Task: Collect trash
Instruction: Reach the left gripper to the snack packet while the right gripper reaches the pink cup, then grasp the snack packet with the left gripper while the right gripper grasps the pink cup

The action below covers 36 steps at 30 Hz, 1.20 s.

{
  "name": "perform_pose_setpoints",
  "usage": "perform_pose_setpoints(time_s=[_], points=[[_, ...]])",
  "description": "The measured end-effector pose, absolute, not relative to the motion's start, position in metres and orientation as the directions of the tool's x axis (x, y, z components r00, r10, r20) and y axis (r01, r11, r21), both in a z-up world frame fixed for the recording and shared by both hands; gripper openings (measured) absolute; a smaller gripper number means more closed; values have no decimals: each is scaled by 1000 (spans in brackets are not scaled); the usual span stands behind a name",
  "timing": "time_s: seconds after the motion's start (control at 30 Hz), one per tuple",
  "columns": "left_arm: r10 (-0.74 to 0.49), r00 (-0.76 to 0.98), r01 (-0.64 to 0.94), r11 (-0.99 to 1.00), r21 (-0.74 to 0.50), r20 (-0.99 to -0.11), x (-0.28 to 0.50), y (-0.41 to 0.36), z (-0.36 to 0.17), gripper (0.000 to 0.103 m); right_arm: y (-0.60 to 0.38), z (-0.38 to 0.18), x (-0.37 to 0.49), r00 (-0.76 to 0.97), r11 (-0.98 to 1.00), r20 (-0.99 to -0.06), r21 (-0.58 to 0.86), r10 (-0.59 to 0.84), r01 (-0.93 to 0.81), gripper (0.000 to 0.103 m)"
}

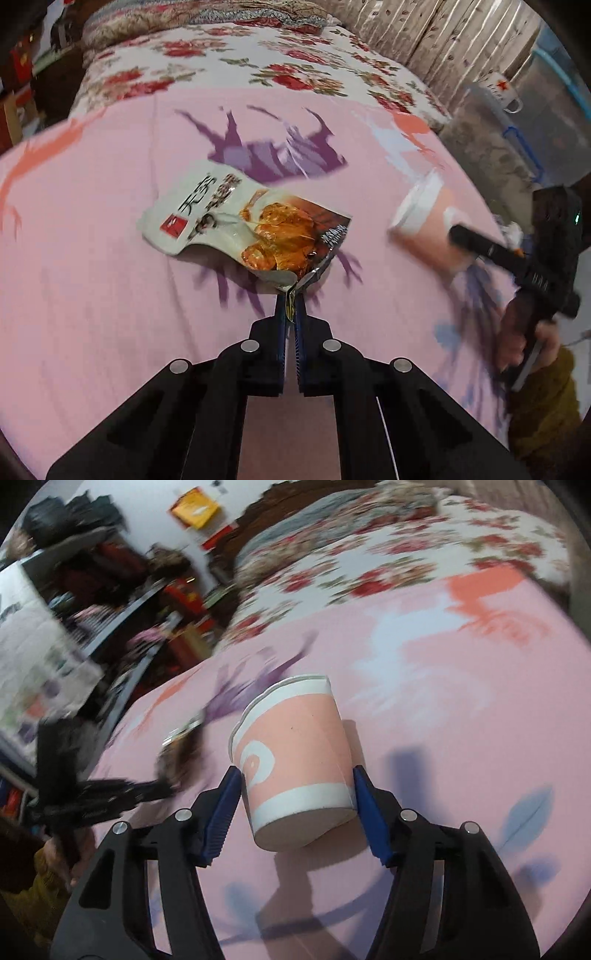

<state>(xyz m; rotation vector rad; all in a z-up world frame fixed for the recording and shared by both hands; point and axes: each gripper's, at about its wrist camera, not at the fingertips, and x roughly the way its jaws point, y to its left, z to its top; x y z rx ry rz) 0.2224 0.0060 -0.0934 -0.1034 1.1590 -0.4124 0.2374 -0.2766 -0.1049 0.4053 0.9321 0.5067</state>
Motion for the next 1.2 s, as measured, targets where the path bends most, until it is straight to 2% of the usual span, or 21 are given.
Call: perform_pose_setpoints(time_s=[0.1, 0.33, 0.43, 0.47, 0.5, 0.57, 0.6, 0.77, 1.0, 1.03, 1.07, 1.17, 1.2], points=[[-400, 337, 275, 907, -318, -852, 191, 14, -88, 4, -254, -105, 205, 465, 757, -611, 604, 641, -250, 62], [-441, 310, 321, 882, -344, -842, 119, 27, -79, 4, -232, -95, 179, 505, 725, -555, 646, 662, -240, 62], [-421, 303, 324, 889, -323, -855, 97, 30, -82, 5, -209, -89, 177, 472, 700, -542, 659, 695, -275, 62], [-416, 300, 324, 891, -319, -858, 93, 32, -83, 8, -201, -88, 175, 461, 694, -540, 659, 704, -289, 62], [-413, 293, 318, 892, -320, -862, 89, 34, -85, 14, -194, -88, 174, 451, 689, -539, 659, 712, -300, 62], [-431, 295, 298, 889, -347, -853, 84, 43, -83, 67, -175, -89, 169, 430, 691, -550, 646, 716, -325, 62], [-448, 311, 296, 884, -363, -838, 83, 48, -80, 71, -167, -90, 166, 424, 699, -562, 633, 710, -331, 62], [-548, 342, 252, 836, -487, -763, 91, 78, -67, 71, -153, -99, 154, 421, 732, -601, 597, 680, -328, 61], [-558, 308, 181, 830, -528, -771, 124, 76, -87, 66, -162, -109, 145, 454, 745, -601, 609, 657, -272, 61], [-561, 311, 190, 828, -528, -767, 127, 73, -86, 62, -162, -109, 144, 460, 749, -603, 606, 652, -267, 61], [-567, 309, 196, 824, -532, -764, 129, 70, -86, 53, -162, -109, 143, 462, 751, -604, 604, 649, -267, 61], [-577, 300, 206, 817, -539, -760, 138, 62, -92, 34, -163, -109, 140, 474, 757, -604, 601, 640, -256, 61], [-570, 296, 200, 822, -534, -766, 140, 61, -96, 30, -165, -109, 138, 477, 757, -603, 605, 639, -249, 61]])
